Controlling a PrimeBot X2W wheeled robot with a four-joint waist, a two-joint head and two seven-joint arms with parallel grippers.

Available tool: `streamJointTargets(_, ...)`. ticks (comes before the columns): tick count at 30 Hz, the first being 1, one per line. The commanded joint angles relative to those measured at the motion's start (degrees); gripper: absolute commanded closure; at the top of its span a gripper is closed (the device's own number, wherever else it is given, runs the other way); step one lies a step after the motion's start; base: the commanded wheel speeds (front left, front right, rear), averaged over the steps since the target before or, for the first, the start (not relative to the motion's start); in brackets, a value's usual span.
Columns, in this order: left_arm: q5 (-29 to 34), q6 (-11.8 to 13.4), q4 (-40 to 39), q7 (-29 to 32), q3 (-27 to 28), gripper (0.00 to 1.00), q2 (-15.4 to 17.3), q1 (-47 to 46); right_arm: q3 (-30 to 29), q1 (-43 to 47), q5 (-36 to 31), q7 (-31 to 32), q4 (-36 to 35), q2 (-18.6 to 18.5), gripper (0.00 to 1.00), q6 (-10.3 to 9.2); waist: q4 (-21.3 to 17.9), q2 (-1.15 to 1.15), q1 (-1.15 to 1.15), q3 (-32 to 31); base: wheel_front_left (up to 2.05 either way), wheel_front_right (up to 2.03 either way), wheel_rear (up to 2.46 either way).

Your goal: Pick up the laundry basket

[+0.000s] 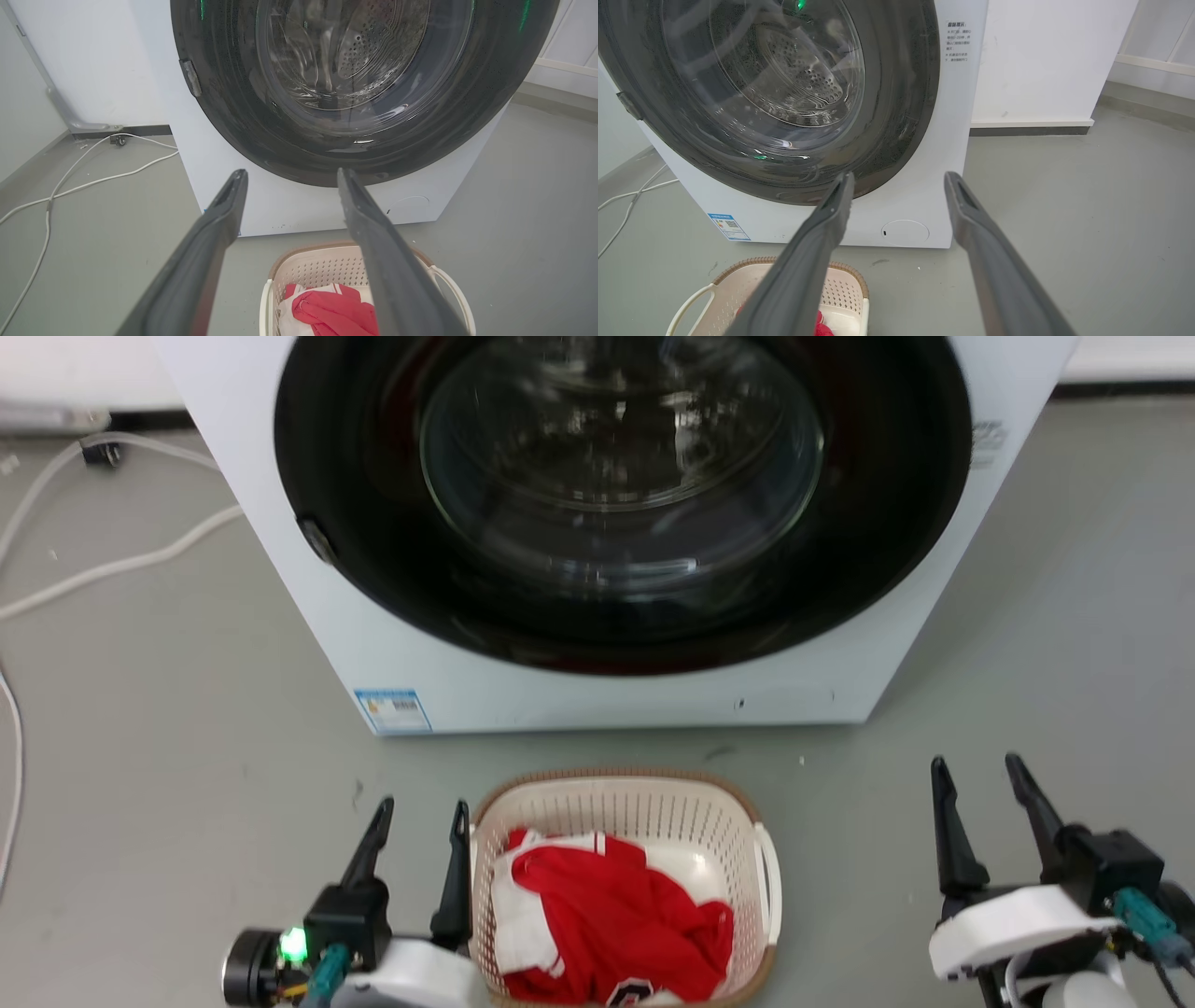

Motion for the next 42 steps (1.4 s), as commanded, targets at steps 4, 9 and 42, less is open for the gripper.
streamJointTargets(4,0.8,-1.2,2.5,-0.1,0.7,0.0,0.0,-5.9,0.0,-4.2,-2.1,0.6,-0.5,0.0,0.0,-0.02,0.1,0.0,0.0,10.0,0.0,0.0,0.0)
streamJointTargets(9,-0.3,-3.2,8.1,-0.2,2.5,0.0,0.5,-12.5,0.1,-8.7,-2.7,1.1,0.8,0.0,0.0,-0.02,0.5,0.0,0.0,17.2,0.0,0.0,0.0)
streamJointTargets(42,-9.3,-8.6,55.5,13.4,-16.0,0.0,6.5,-52.2,12.3,-45.1,5.5,23.0,45.1,0.0,0.0,-0.03,2.1,0.0,0.0,41.9,0.0,0.0,0.0)
